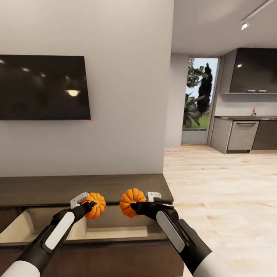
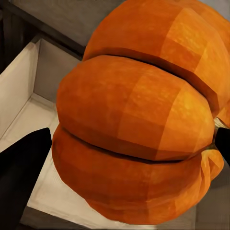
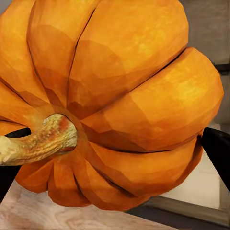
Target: Place each of the two pumpkins and all three candles from the living room inside a cabinet in the living room (use any cabinet), then make sure every cabinet is closed, and position the cauldron so it is next to a table in the living room.
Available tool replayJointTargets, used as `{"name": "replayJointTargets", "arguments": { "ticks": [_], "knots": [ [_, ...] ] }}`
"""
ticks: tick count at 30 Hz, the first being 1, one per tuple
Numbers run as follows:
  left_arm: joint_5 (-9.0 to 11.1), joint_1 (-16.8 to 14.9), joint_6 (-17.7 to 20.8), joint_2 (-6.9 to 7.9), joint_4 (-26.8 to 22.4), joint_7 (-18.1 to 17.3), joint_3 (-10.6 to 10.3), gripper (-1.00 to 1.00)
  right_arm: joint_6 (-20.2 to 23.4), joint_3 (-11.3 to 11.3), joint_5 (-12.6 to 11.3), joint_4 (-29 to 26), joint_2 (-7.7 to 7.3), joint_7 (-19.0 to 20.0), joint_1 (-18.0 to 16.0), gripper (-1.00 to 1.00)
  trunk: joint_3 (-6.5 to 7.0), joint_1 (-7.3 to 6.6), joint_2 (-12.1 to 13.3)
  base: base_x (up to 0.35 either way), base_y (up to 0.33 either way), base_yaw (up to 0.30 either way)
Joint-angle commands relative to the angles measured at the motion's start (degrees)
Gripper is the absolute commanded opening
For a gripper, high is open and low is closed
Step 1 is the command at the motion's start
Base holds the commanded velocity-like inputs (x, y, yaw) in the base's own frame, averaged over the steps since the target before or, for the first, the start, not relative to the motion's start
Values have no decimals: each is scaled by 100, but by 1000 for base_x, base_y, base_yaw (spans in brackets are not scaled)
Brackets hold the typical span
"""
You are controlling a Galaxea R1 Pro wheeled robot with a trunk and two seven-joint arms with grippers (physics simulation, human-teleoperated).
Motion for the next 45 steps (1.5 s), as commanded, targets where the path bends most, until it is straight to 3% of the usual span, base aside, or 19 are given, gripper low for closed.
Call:
{"name": "replayJointTargets", "arguments": {
  "ticks": [1, 9, 16, 19, 23, 28, 33, 41, 45],
  "knots": [
    [56, -5, -4, 7, -8, 53, -21, -100, 9, 8, -58, -7, 0, -55, -5, -100, -7, 2, -3, 261, 0, 0],
    [57, -3, -3, 7, -20, 62, -15, -100, 9, 8, -60, -5, -4, -55, -5, -100, -7, 2, -3, 71, 0, 0],
    [69, -9, 55, 7, -40, 114, -28, -100, 146, -6, -63, -6, 7, -137, -3, -100, -133, 155, -284, 2, 0, 0],
    [80, -15, 107, 5, -158, 142, -25, -100, 459, -16, -69, -5, 24, -414, -9, -100, -187, 221, -404, 0, 0, 0],
    [94, -67, 378, -98, -276, 618, -27, -100, 635, -18, -67, 7, 81, -764, -19, -100, -258, 309, -565, 0, 0, 0],
    [74, -207, 766, -307, -500, 1284, -32, -100, 692, -19, -68, -2, 98, -843, -67, -100, -348, 419, -765, 0, 0, 0],
    [25, -371, 876, -512, -533, 1773, -40, -100, 931, -19, -89, -5, 113, -975, -249, -100, -438, 529, -966, 0, 0, 0],
    [14, -396, 884, -662, -497, 1966, -73, -100, 1032, -15, -135, 66, 220, -1081, -469, -100, -614, 552, -982, 0, 0, 0],
    [14, -397, 884, -677, -445, 1994, -91, -100, 1114, 0, -124, 136, 415, -1171, -526, -100, -703, 563, -988, 0, 0, 0]
  ]
}}
